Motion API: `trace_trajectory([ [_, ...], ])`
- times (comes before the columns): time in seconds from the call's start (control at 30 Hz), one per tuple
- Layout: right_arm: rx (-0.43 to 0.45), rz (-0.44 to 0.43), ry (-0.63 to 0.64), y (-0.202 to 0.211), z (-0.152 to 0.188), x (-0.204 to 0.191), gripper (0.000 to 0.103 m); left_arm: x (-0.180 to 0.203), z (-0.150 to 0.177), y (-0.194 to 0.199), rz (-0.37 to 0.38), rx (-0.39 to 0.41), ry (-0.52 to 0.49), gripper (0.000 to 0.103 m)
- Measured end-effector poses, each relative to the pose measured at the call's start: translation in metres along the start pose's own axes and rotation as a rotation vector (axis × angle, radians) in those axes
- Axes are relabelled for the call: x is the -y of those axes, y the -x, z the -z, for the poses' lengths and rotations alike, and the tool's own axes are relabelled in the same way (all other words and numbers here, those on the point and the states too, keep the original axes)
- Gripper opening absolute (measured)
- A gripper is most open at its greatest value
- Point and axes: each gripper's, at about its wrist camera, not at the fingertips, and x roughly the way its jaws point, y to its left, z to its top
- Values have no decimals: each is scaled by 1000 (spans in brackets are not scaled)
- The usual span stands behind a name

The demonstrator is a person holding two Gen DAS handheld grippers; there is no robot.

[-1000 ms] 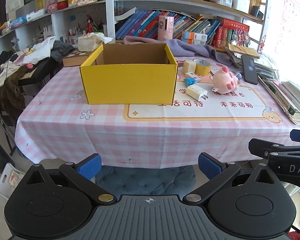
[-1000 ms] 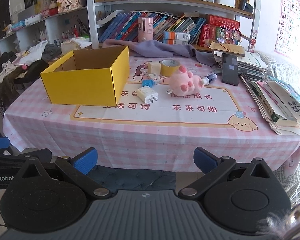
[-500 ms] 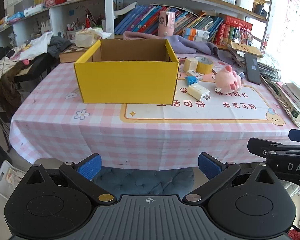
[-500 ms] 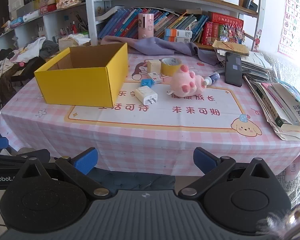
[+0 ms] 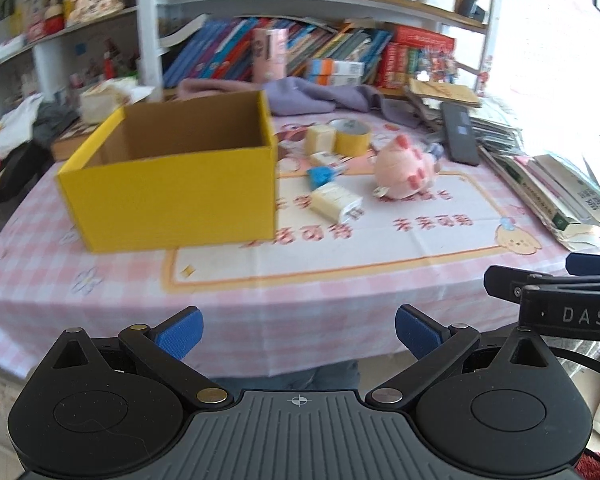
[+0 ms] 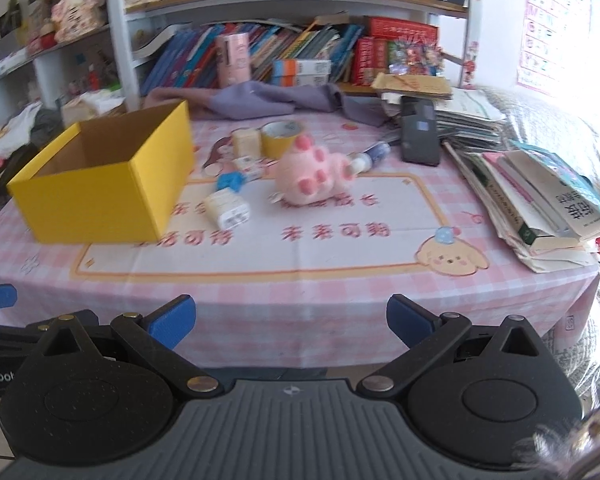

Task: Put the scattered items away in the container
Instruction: 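Move the left tool toward the white charger while the right tool moves toward the pink plush pig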

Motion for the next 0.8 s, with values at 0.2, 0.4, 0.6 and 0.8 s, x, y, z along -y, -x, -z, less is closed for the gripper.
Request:
trace_trajectory([
  [0.2,45,20,-45,-12,-20,26,102,25,-26,-16,30,42,-71,102],
  [0.4,63,16,-56,-31,-47,50,102,55,-49,-34,60,64,-139,100],
  [0.6,28,-14,-28,-64,-73,72,101,72,-71,-62,58,30,-134,96],
  [0.8,-35,-81,1,-109,-97,86,101,75,-87,-98,-19,-35,-83,96],
])
